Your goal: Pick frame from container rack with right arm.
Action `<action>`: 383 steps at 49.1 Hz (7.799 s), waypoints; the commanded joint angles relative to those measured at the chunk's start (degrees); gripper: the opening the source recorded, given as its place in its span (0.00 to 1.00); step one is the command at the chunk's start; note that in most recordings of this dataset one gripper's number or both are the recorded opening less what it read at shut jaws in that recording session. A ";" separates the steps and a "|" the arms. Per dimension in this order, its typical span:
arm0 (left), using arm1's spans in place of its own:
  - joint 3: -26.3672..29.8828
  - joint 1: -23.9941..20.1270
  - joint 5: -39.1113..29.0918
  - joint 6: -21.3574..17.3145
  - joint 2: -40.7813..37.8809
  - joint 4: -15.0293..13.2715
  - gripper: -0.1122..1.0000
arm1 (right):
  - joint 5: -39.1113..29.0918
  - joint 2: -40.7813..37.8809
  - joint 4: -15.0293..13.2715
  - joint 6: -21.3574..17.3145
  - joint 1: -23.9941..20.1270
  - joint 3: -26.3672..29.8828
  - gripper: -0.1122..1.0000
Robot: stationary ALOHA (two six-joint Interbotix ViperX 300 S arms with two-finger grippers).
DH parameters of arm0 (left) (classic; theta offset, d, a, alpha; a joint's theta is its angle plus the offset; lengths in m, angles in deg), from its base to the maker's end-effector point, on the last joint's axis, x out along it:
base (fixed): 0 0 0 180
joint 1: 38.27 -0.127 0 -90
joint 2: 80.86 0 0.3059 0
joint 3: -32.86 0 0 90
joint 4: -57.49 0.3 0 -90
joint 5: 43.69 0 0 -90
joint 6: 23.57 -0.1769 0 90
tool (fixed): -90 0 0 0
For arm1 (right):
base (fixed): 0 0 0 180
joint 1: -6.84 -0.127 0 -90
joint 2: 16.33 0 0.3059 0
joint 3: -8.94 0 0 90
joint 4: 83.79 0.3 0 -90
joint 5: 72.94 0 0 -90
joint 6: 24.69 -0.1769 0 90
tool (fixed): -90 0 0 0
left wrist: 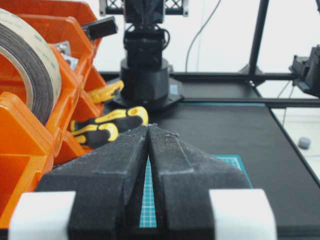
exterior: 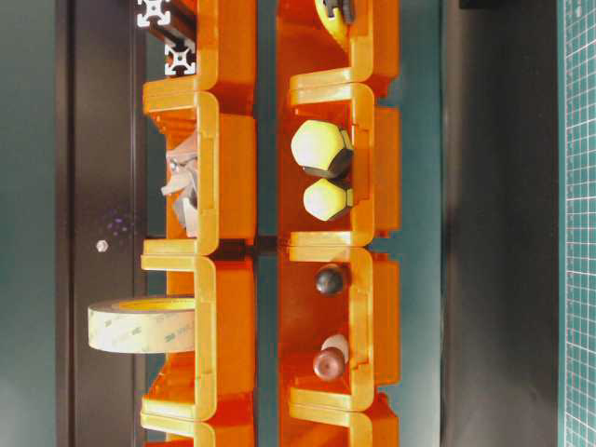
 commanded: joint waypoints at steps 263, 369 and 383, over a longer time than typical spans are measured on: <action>23.47 6.59 -33.22 5.45 -7.82 1.58 0.10 | -106.17 -57.83 -78.13 -19.16 -46.85 61.88 0.32; 22.68 6.59 -30.59 5.27 -9.76 1.67 0.10 | -64.16 -75.32 -55.28 -10.46 -28.48 54.49 0.32; 22.50 6.59 -30.59 5.36 -9.84 1.58 0.10 | -63.98 -75.67 -55.37 -10.37 -27.16 54.40 0.32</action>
